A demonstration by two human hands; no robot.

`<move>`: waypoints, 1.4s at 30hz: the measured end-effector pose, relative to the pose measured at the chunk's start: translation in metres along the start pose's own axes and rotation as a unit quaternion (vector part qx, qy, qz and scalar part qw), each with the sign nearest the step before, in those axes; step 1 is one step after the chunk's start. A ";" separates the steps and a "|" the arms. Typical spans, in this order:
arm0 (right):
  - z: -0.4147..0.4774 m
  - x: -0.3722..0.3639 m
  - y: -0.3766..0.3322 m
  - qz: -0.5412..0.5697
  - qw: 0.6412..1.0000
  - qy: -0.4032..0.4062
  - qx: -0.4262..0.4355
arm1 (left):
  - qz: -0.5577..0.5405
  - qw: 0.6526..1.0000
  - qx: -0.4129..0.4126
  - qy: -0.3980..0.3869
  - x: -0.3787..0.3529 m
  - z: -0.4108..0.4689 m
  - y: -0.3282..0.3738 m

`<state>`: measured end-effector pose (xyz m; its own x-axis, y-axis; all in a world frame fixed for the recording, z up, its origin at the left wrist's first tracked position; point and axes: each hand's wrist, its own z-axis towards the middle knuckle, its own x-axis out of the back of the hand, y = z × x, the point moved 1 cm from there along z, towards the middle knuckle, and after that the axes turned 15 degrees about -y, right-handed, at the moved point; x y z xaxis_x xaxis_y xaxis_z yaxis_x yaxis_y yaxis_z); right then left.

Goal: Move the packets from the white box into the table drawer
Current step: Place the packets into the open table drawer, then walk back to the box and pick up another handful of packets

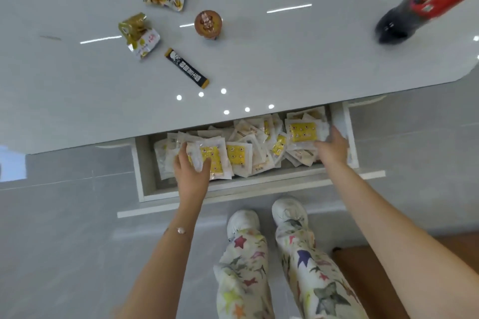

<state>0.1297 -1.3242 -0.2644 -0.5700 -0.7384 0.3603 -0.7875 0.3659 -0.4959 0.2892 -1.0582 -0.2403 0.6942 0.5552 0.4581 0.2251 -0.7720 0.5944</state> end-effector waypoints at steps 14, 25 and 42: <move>-0.350 0.113 -0.219 -0.390 0.852 -0.090 0.339 | 0.223 0.970 -0.064 0.066 0.191 -0.279 0.182; -0.515 -0.001 -0.315 -0.550 0.624 -0.165 0.530 | 0.228 0.941 0.032 0.247 0.306 -0.438 0.130; -0.729 -0.314 -0.220 -0.640 0.383 -0.282 0.603 | 0.020 0.900 0.249 0.358 0.406 -0.614 -0.143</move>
<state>0.3111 -0.7598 0.3069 0.5116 -0.0059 0.8592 0.5382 -0.7773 -0.3258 0.1191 -0.5322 0.2670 0.1298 0.4435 0.8868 0.6122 -0.7394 0.2802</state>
